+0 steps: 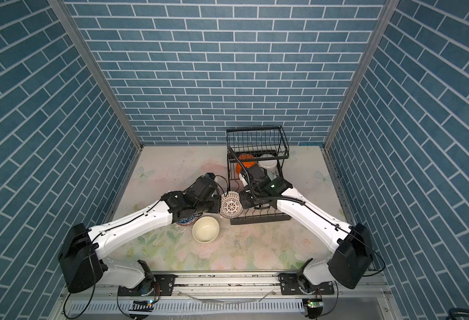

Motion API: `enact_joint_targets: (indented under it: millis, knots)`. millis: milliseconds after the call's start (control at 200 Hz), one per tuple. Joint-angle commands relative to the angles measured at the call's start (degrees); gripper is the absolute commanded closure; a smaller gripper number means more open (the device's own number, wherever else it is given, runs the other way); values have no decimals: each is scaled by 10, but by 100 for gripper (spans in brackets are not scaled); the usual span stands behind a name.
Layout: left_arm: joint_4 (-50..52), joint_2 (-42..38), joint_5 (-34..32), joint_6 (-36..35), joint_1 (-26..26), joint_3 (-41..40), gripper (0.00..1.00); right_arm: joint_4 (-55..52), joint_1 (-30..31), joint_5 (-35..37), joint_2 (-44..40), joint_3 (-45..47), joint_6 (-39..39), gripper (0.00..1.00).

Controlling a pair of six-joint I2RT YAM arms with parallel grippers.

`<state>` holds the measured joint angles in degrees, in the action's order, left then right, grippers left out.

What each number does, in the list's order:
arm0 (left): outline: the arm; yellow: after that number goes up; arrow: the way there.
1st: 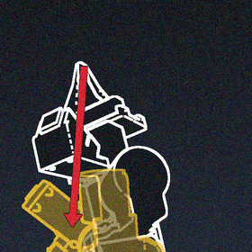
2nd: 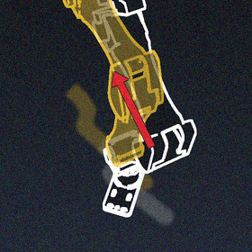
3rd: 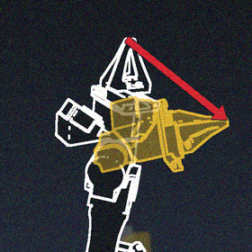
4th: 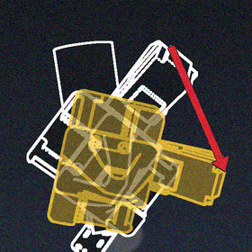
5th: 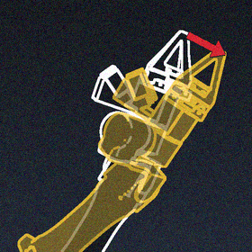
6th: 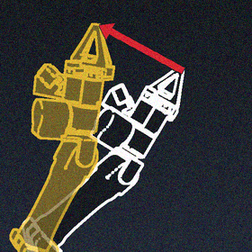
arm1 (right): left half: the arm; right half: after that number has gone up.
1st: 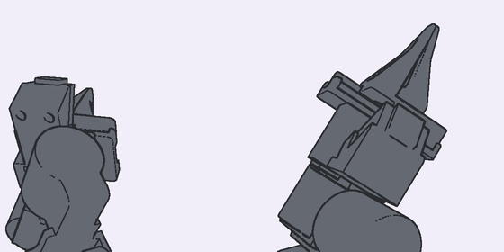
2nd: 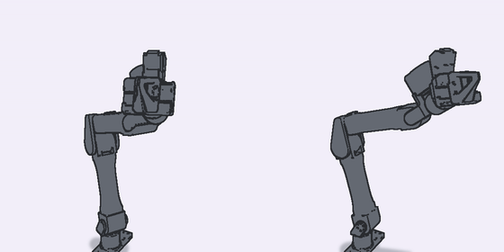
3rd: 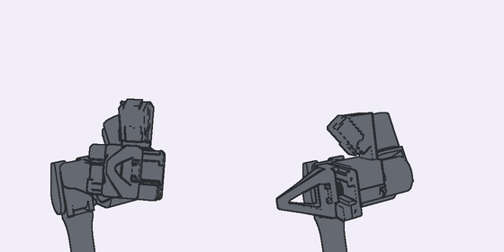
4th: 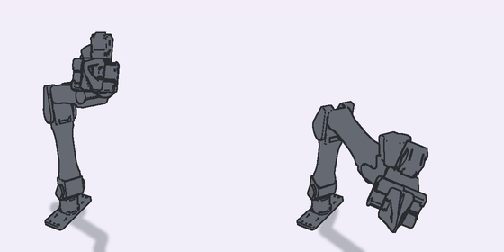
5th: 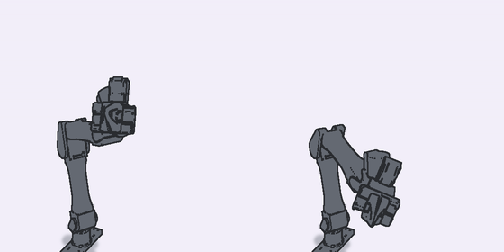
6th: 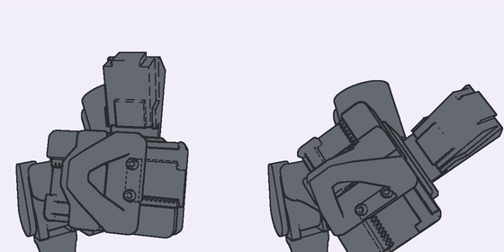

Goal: Load bowls into a dish rack
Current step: Place the bowl in the dish rack.

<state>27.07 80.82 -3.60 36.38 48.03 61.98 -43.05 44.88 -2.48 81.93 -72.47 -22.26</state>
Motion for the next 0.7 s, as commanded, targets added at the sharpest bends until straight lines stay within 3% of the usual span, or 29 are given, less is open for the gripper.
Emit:
enact_joint_targets:
  millis: [0,505,595,695]
  knots:
    - [-28,-2,4,-8,3,18,100,0,5,18,12,-31,-1,59]
    - [-36,-1,8,-11,2,19,100,17,8,44,52,-38,10,75]
    - [-37,0,8,-11,1,18,100,21,8,50,55,-38,9,83]
    - [-37,1,8,-11,1,18,100,23,9,58,57,-38,10,100]
